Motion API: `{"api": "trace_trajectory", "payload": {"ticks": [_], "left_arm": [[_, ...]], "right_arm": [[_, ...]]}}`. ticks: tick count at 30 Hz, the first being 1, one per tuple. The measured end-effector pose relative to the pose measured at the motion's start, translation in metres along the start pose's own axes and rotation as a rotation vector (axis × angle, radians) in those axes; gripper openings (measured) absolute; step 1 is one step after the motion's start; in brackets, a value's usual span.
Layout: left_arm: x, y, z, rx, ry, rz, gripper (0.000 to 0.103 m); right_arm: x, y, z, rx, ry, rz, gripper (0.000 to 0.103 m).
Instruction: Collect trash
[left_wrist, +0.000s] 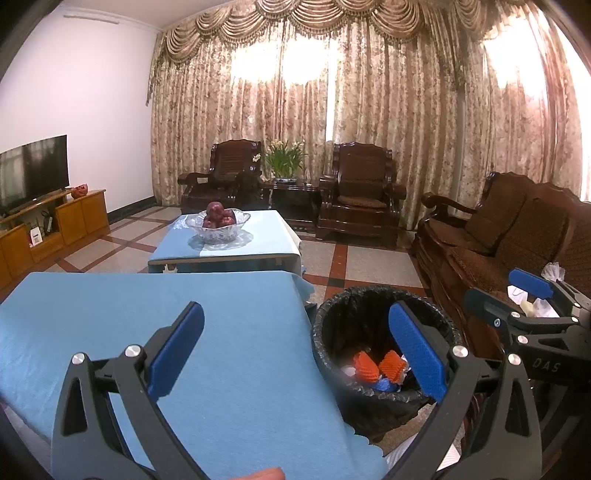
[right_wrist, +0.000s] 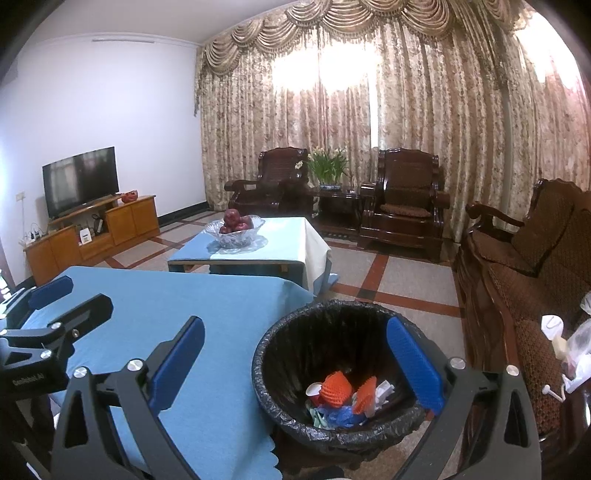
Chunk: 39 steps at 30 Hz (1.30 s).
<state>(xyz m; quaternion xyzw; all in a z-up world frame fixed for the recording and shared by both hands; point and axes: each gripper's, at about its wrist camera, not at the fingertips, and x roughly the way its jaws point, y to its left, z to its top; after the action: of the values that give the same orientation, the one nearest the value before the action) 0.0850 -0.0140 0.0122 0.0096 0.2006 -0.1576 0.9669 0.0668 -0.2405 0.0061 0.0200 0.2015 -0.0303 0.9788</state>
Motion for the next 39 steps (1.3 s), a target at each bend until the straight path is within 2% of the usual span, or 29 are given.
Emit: {"api": "trace_trajectory", "payload": {"ticks": [39], "left_arm": [[-0.0025, 0.0075, 0.0041, 0.003, -0.002, 0.005, 0.097]], "right_arm": [[0.0004, 0.0057, 0.0027, -0.004, 0.002, 0.003, 0.097]]}}
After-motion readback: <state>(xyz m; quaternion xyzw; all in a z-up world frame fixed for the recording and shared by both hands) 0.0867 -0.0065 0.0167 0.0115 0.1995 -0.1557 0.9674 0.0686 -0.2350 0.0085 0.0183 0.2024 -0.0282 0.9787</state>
